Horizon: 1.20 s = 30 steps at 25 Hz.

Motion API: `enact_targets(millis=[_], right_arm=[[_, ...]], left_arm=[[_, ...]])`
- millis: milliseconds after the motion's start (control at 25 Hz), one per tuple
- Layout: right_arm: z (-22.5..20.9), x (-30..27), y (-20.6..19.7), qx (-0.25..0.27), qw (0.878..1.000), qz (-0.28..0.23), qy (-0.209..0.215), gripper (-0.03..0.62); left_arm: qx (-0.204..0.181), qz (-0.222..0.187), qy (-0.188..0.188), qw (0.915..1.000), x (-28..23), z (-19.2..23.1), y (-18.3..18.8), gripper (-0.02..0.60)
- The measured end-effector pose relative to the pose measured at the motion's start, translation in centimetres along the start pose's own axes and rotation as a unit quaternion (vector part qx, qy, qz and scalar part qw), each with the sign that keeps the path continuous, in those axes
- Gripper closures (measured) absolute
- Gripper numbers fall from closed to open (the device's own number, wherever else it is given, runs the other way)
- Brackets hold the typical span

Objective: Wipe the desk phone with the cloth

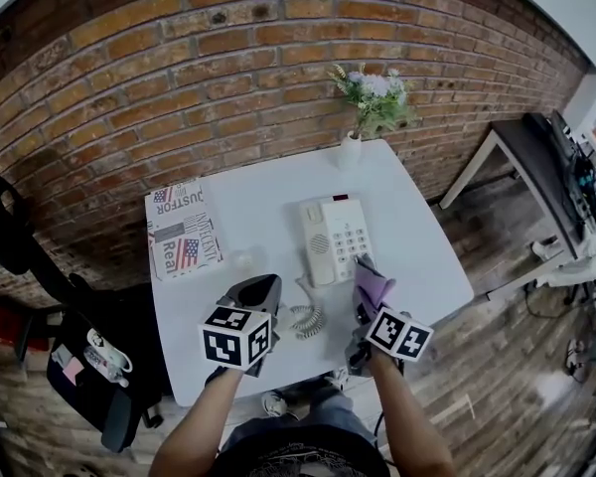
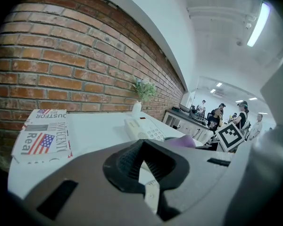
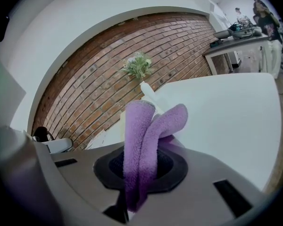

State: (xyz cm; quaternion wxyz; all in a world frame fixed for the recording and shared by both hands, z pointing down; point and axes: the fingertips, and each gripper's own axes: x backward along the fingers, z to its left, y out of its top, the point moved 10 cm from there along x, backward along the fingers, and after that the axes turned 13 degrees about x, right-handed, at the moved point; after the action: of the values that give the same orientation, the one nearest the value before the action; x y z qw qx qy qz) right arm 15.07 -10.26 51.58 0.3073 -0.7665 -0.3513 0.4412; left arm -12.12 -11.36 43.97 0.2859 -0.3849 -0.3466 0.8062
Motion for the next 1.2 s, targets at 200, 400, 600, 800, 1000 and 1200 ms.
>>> enact_targets(millis=[200,400,600,800,1000,1200], right_arm=[[1.5,-0.5,-0.7,0.006,1.0,0.006,0.014,0.548],[3.1,-1.2,-1.4,0.019,0.999,0.015,0.033,0.549],[4.5,-1.8,-1.9,0.041,0.997,0.03,0.06,0.548],[5.8,-2.0,-1.6,0.088,0.991,0.05,0.088,0.549],[6.7,-1.8,0.6,0.14,0.982,0.053,0.116,0.548],[7.3,-2.3,3.8,0.195,0.967,0.057,0.15,0.548]], left_arm=[[0.003,-0.002,0.007,1.0,1.1,0.5,-0.4,0.577],[0.002,-0.001,0.011,0.9999,1.7,1.0,-0.8,0.577],[0.005,-0.002,0.015,0.9999,2.2,1.2,-0.9,0.577],[0.01,-0.005,0.022,0.9997,2.5,1.6,-0.8,0.577],[0.019,-0.011,0.026,0.9994,2.0,1.7,-0.5,0.577],[0.03,-0.019,0.036,0.9987,1.3,1.6,-0.1,0.577]])
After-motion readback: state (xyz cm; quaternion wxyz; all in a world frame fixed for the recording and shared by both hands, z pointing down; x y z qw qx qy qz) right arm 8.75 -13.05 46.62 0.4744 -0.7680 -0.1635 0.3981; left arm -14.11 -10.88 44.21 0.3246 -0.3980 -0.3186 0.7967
